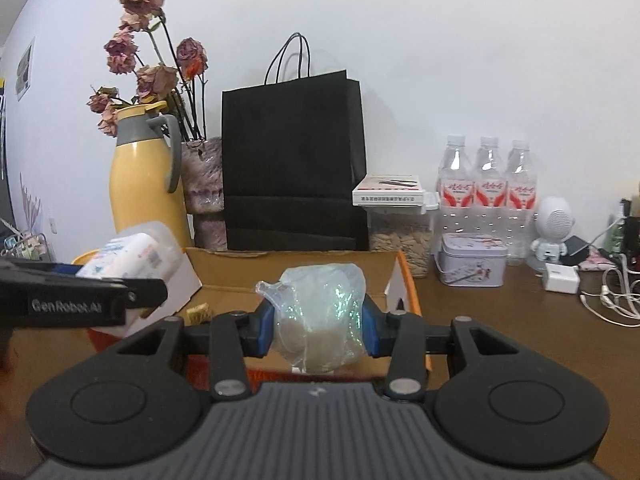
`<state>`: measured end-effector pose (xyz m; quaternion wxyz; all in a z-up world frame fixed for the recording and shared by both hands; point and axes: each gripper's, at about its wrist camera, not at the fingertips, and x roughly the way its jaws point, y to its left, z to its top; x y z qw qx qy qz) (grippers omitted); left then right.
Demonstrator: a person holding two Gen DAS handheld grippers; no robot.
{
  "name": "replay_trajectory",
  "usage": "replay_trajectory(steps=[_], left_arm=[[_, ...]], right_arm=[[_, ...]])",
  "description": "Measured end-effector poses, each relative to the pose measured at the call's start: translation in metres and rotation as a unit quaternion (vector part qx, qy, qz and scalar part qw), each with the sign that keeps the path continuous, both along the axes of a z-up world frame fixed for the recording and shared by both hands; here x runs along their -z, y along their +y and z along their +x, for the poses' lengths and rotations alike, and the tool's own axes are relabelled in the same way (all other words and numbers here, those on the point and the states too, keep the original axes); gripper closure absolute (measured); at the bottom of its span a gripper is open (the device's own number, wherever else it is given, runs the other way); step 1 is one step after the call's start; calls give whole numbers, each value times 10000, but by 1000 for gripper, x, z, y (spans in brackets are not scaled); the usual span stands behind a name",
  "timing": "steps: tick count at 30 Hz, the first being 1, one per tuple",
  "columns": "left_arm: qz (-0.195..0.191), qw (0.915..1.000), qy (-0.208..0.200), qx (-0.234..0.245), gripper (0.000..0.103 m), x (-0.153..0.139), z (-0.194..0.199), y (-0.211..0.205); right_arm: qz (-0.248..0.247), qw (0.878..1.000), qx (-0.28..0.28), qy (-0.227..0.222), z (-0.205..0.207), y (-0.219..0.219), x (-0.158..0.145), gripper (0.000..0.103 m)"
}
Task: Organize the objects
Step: 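Carry the container and plastic bag over the box, then open both grippers to drop container and bag into the box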
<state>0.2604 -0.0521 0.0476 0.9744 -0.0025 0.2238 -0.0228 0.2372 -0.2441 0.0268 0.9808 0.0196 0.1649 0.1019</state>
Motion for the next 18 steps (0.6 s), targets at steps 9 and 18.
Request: replay_trajectory(steps=[9, 18], left_arm=[[78, 9996, 250, -64, 38, 11, 50, -7], [197, 9988, 343, -279, 38, 18, 78, 2]], right_arm=[[-66, 9997, 74, 210, 57, 5, 6, 61], [-296, 9980, -201, 527, 84, 20, 18, 60]])
